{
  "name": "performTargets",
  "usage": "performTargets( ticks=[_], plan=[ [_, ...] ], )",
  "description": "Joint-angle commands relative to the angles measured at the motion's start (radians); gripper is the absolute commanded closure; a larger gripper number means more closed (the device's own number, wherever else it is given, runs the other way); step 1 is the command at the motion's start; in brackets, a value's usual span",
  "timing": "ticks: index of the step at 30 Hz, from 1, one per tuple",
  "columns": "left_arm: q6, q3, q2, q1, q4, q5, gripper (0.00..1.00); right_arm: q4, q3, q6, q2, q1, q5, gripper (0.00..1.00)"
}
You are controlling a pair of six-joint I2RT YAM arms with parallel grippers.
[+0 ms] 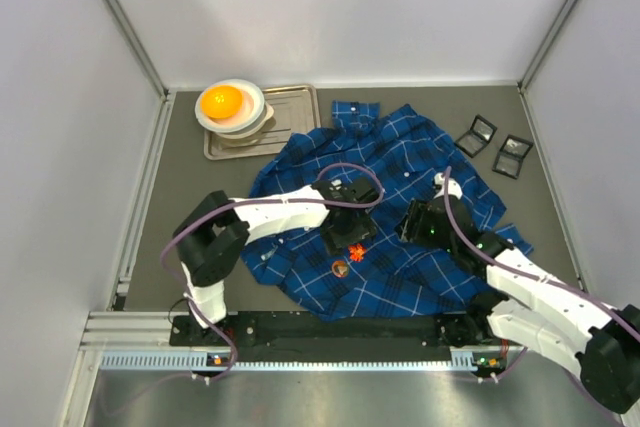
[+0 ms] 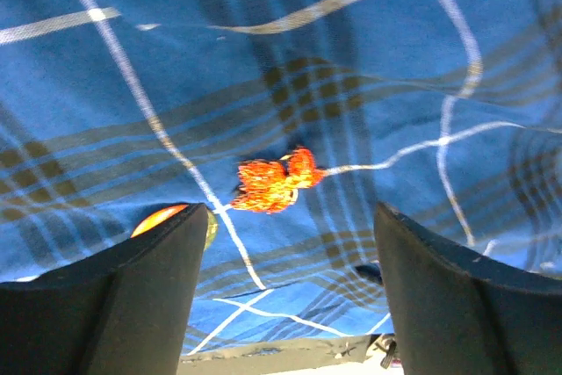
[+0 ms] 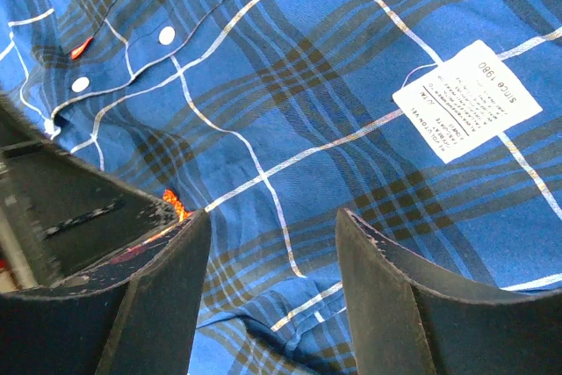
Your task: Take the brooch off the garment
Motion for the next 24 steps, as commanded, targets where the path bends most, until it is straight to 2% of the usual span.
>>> performTargets(
  ticks=[1,7,12,19,24],
  plan=[
    [-0.124,0.091,0.048,-0.010,-0.183,-0.072,0.15,-0.018,-0.007,-0.028,-0.066,-0.009,-0.005,0.41],
    [-0.181,0.198,0.138,-0.021,-0.277,-0.103,0.13,-0.018,-0.044,-0.038,-0.145,-0.011,-0.031,0.41],
    [-0.239,0.304,0.213,-0.045,-0.388,-0.143,0.21,-0.018,-0.062,-0.038,-0.165,-0.009,-0.048,0.41],
    [-0.305,0.335,0.230,-0.047,-0.467,-0.169,0.31,-0.018,-0.067,-0.040,-0.179,-0.011,-0.071,0.41],
    [-0.339,0.335,0.252,-0.056,-0.467,-0.128,0.33,-0.018,-0.079,-0.037,-0.208,-0.009,-0.079,0.41]
  ],
)
